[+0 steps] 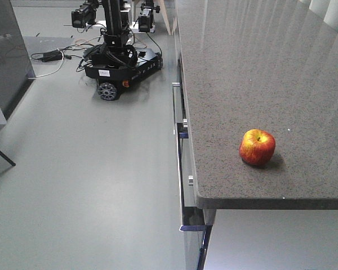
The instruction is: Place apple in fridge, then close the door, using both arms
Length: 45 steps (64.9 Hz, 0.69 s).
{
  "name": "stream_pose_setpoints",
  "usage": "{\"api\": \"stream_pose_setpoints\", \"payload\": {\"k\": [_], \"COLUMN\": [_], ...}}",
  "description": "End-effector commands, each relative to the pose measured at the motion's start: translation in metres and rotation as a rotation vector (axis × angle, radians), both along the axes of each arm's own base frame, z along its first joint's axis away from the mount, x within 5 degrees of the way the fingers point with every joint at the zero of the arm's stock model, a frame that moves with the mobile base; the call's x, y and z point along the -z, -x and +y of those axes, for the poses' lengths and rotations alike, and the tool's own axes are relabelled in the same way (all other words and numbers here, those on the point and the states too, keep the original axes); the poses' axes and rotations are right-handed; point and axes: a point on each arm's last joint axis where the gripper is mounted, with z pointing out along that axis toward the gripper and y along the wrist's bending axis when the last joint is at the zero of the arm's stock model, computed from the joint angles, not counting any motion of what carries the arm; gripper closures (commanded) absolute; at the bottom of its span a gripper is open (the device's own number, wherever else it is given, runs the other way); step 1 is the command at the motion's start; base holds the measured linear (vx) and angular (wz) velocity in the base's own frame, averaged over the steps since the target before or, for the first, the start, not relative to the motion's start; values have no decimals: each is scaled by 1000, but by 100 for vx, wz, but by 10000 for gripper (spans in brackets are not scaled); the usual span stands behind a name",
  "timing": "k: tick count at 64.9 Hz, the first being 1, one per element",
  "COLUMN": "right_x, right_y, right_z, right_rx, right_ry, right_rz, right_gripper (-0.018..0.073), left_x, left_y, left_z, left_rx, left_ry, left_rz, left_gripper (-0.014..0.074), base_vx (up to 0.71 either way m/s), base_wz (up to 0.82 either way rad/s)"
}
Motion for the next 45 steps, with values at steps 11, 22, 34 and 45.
{"api": "stream_pose_setpoints", "payload": {"k": [11, 22, 34, 45], "right_x": [-6, -6, -6, -6], "right_y": [1, 1, 1, 1], "right_z": [0, 0, 0, 0], "right_rx": [0, 0, 0, 0], "right_ry": [18, 18, 18, 18], "right_rz": [-79, -79, -79, -79], "right_gripper": [561, 561, 561, 561], "left_x": [3, 3, 3, 3], "left_y": [-1, -1, -1, -1], "left_z": [-1, -1, -1, -1], "left_rx": [8, 8, 8, 8], "left_ry": [-4, -4, -4, -4], "left_rz": [-59, -59, -59, -59], "left_gripper": [601, 601, 601, 601], "base_vx": [0, 0, 0, 0], "base_wz": [0, 0, 0, 0]}}
